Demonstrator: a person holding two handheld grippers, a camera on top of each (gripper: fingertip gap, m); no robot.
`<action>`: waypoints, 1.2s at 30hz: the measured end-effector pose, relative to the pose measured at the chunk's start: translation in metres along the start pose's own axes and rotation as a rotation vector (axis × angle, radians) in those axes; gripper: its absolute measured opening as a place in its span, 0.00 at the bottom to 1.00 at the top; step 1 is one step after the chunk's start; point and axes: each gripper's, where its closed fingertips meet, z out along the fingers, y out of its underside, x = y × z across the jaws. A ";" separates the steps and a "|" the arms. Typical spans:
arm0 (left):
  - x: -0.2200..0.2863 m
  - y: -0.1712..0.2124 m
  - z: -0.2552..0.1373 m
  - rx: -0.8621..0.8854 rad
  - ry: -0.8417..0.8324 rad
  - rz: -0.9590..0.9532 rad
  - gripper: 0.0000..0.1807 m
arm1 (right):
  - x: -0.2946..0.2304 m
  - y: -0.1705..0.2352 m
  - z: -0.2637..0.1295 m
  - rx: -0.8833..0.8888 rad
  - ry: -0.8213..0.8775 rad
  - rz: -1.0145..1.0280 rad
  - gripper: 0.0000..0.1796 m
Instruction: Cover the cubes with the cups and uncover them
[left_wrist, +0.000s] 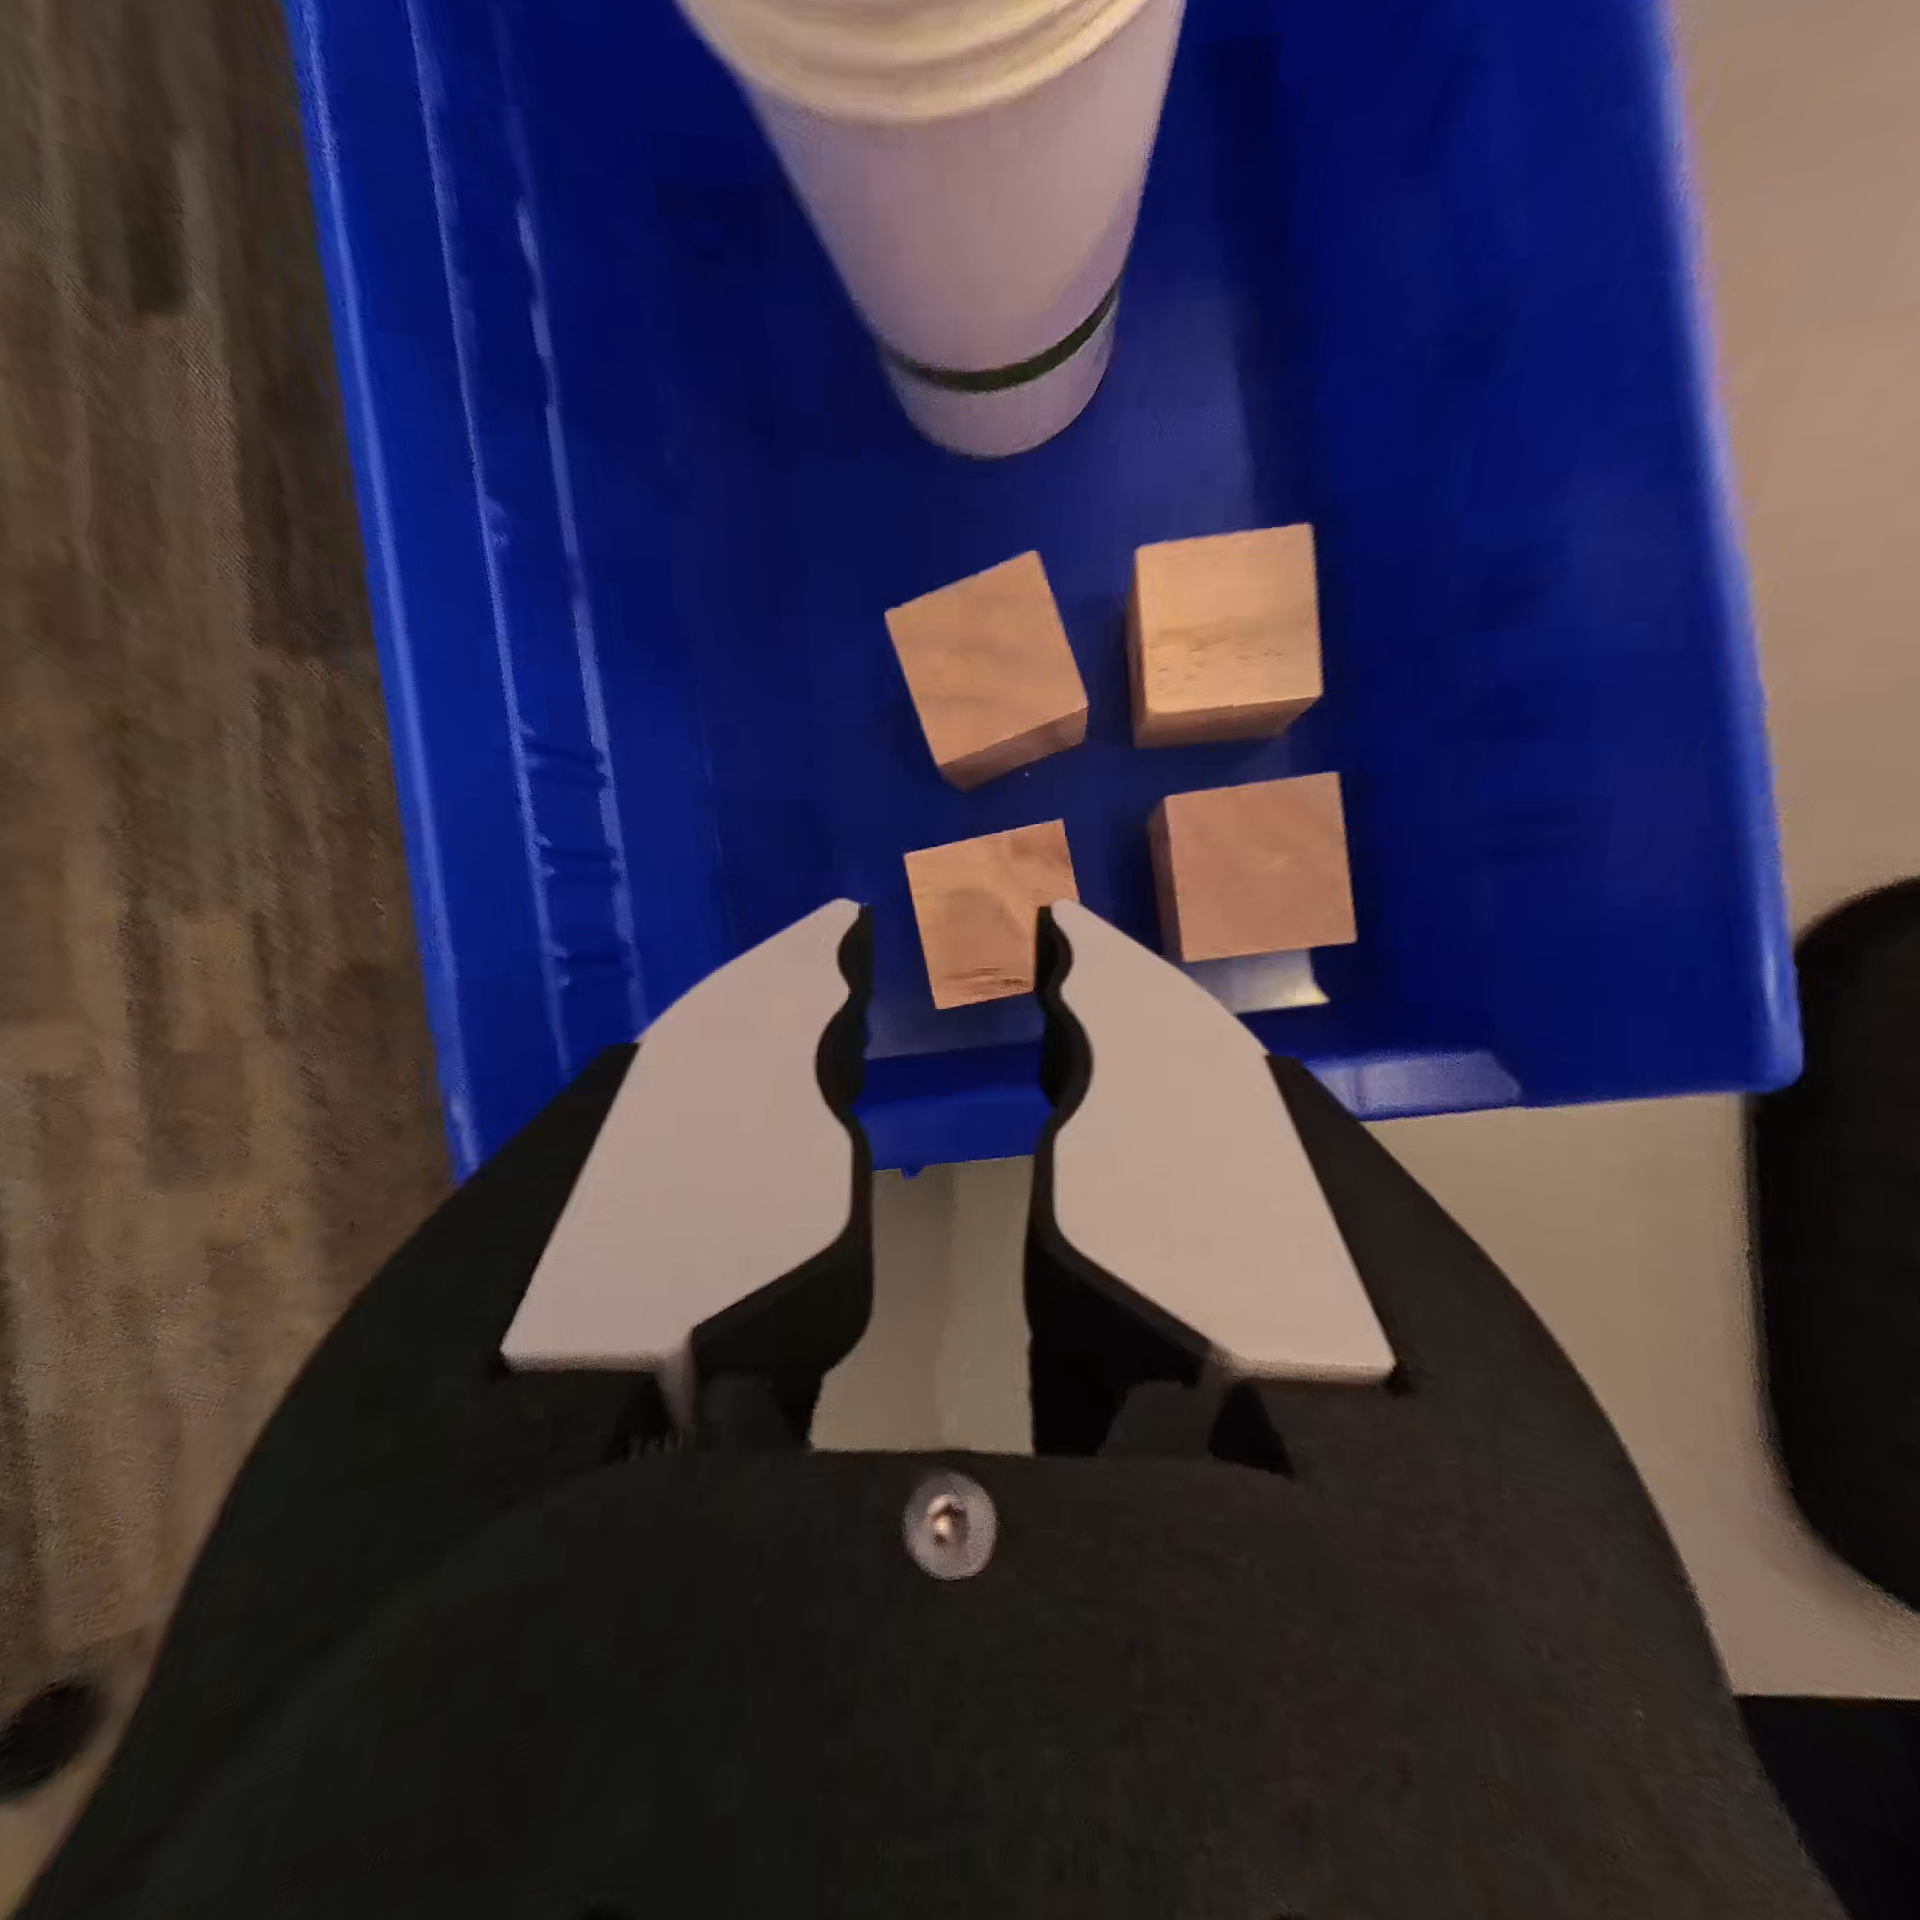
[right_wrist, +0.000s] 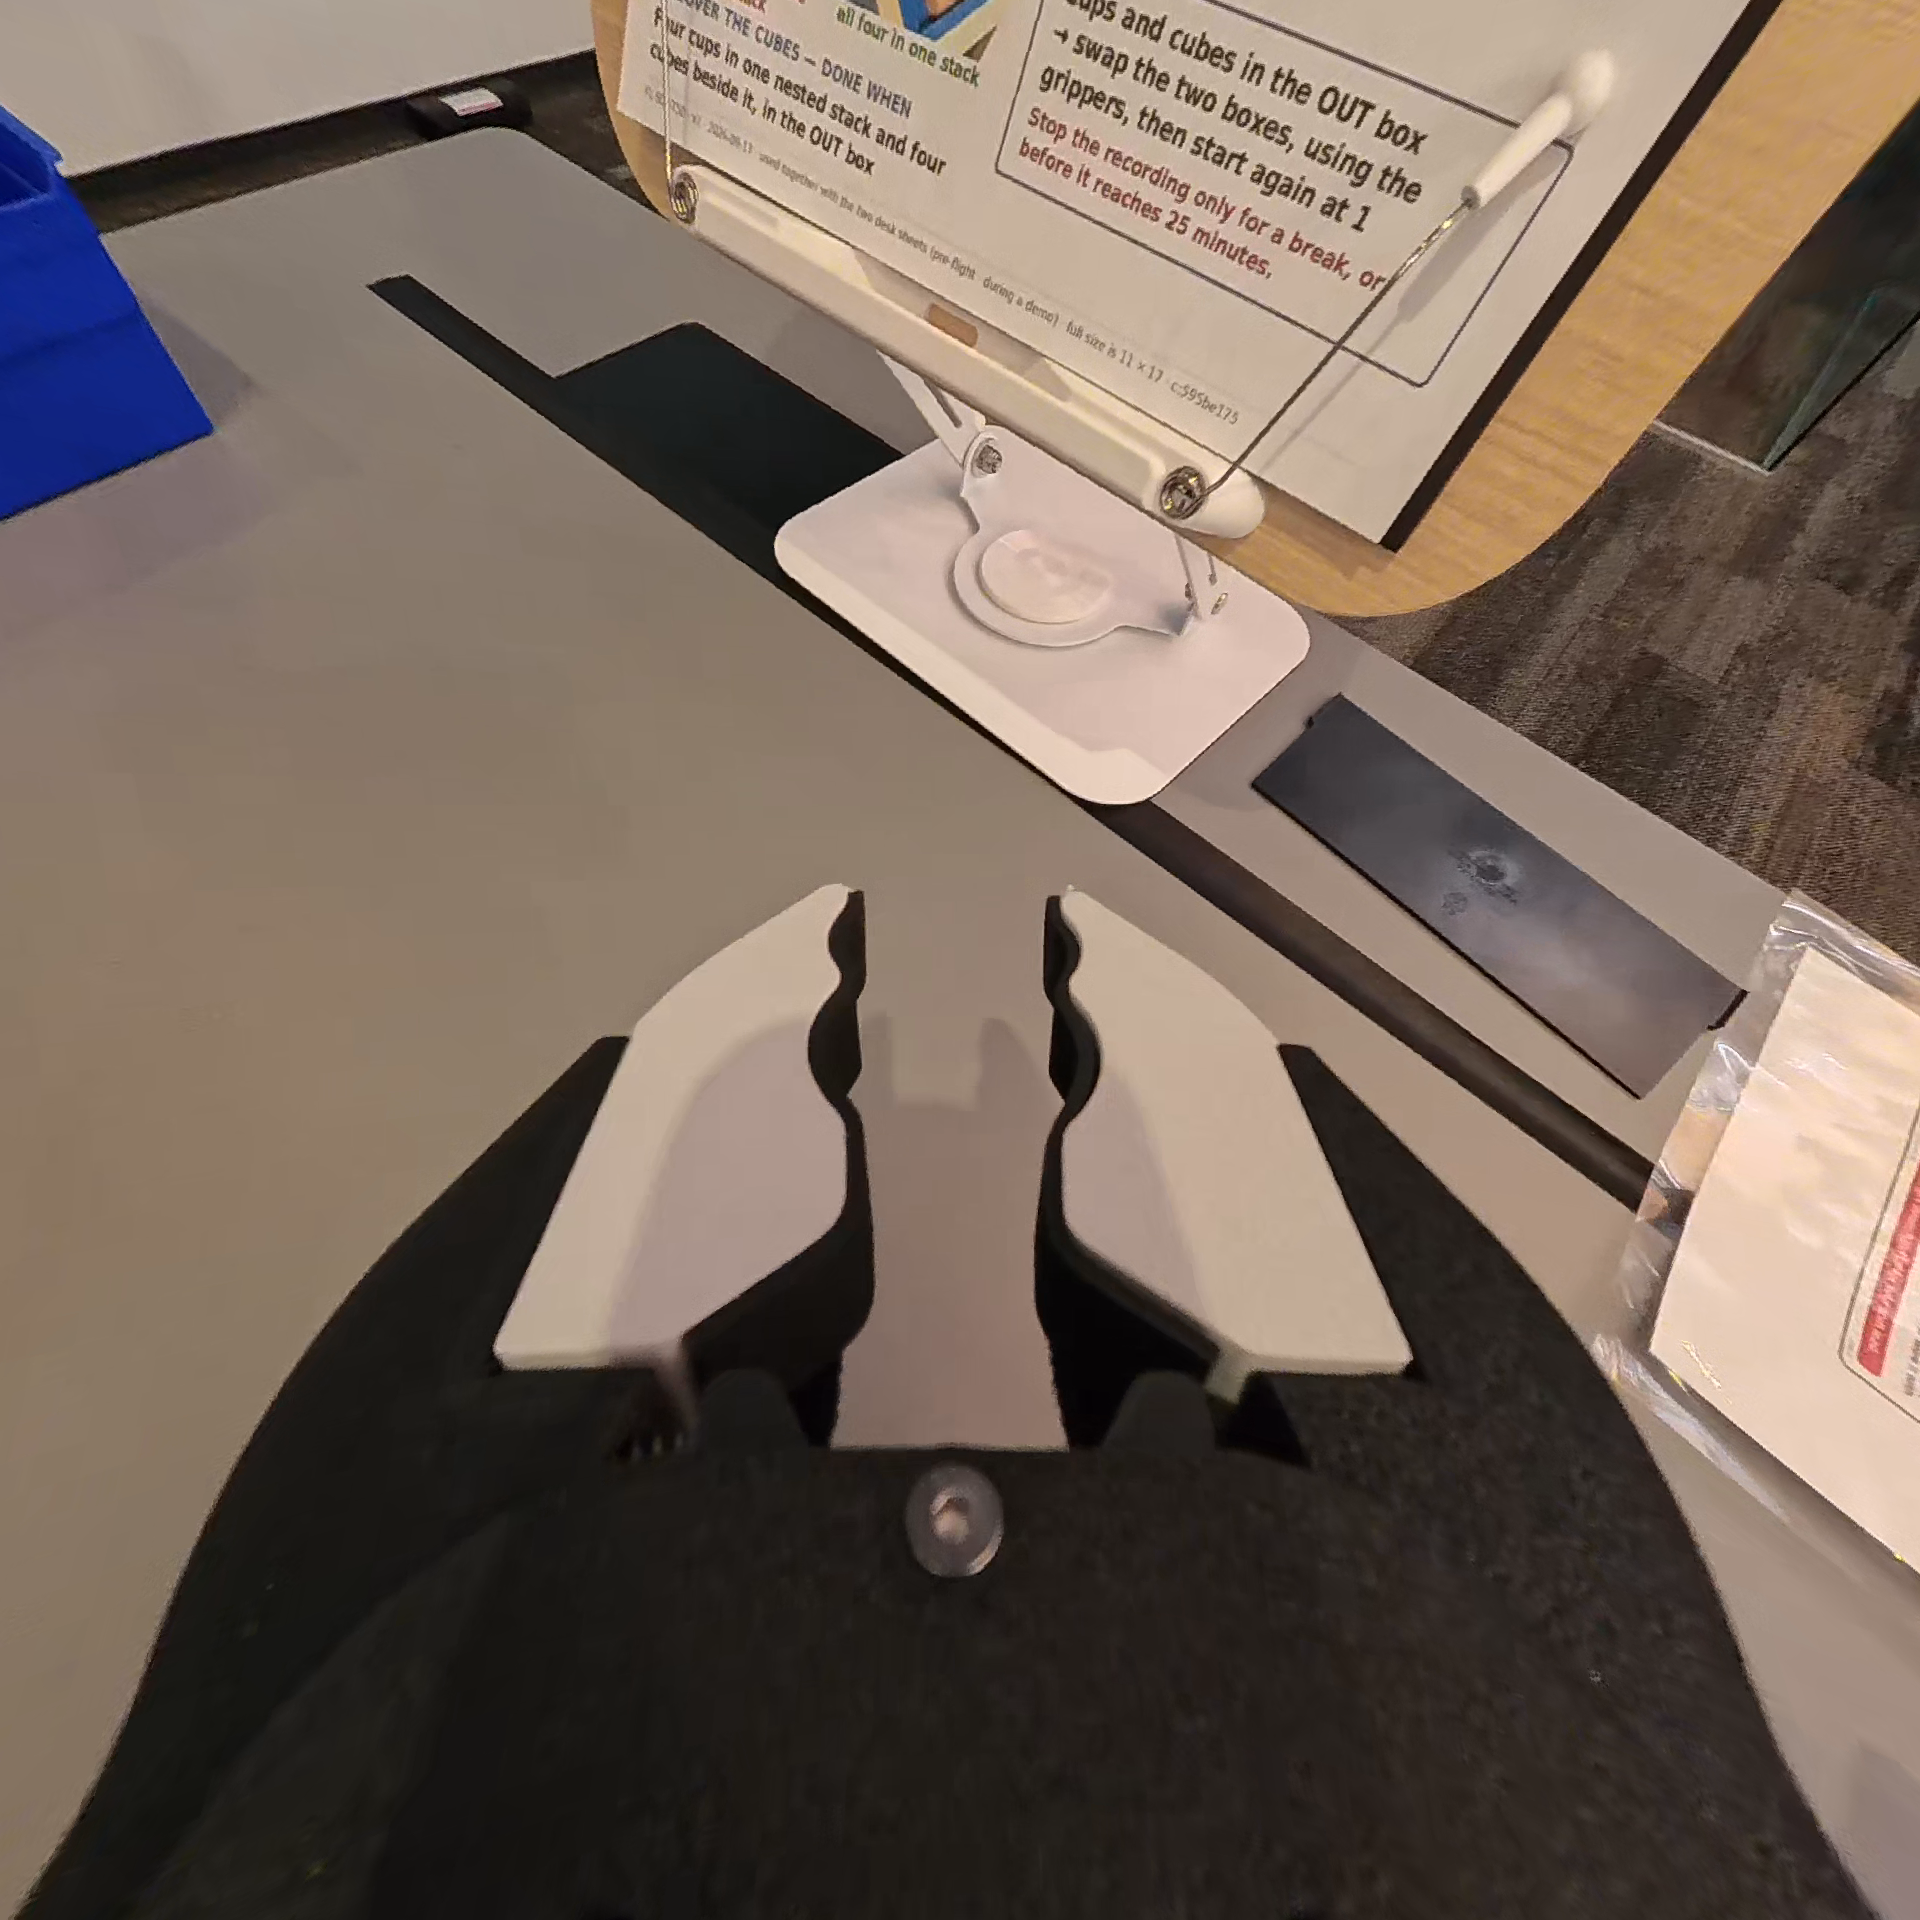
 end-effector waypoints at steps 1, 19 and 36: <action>0.001 0.003 0.004 -0.010 0.033 -0.044 0.21 | 0.001 0.000 -0.001 0.002 -0.001 0.003 0.18; 0.001 0.022 0.044 -0.270 -0.032 -0.154 0.34 | 0.006 0.002 -0.002 -0.023 -0.013 -0.016 0.17; -0.003 0.022 0.055 -0.302 -0.058 -0.206 0.25 | 0.014 0.008 -0.008 -0.045 0.001 -0.030 0.17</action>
